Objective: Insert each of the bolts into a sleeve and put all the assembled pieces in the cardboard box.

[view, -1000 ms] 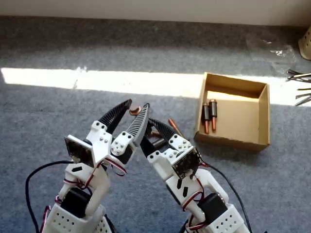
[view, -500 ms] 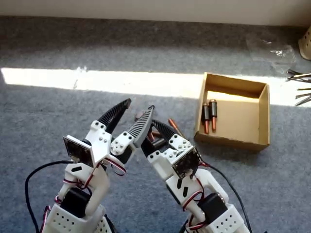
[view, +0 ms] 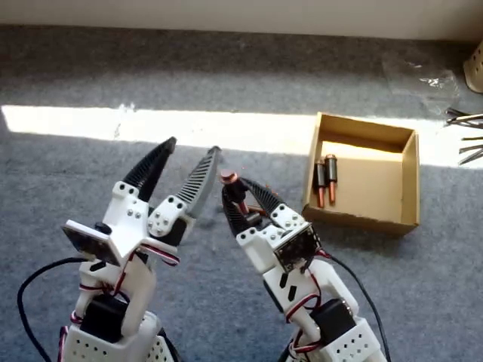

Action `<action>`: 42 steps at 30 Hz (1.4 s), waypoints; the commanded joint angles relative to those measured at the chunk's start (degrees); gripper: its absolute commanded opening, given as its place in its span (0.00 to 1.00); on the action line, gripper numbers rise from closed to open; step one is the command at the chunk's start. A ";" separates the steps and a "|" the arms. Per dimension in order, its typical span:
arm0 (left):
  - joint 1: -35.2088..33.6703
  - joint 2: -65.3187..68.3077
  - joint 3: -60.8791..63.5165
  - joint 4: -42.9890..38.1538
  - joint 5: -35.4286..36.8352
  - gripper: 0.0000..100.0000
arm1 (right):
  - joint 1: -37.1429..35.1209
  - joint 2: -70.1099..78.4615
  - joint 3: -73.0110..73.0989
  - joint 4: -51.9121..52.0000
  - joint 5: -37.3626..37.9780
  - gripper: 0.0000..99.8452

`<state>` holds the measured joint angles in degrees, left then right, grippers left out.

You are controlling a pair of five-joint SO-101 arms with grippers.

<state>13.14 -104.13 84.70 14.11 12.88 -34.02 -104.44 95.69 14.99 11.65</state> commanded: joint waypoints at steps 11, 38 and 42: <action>-10.77 -0.48 5.05 3.60 0.09 0.02 | 12.35 -0.75 -6.02 17.63 0.18 0.01; -10.86 -0.57 12.44 10.73 -11.25 0.02 | 31.60 44.97 -49.89 33.80 0.44 0.01; -11.56 -0.57 12.44 10.64 -11.25 0.02 | 34.59 57.71 -56.57 33.80 0.44 0.01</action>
<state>3.12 -104.13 95.87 24.75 1.89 -1.76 -54.51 46.64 48.84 11.65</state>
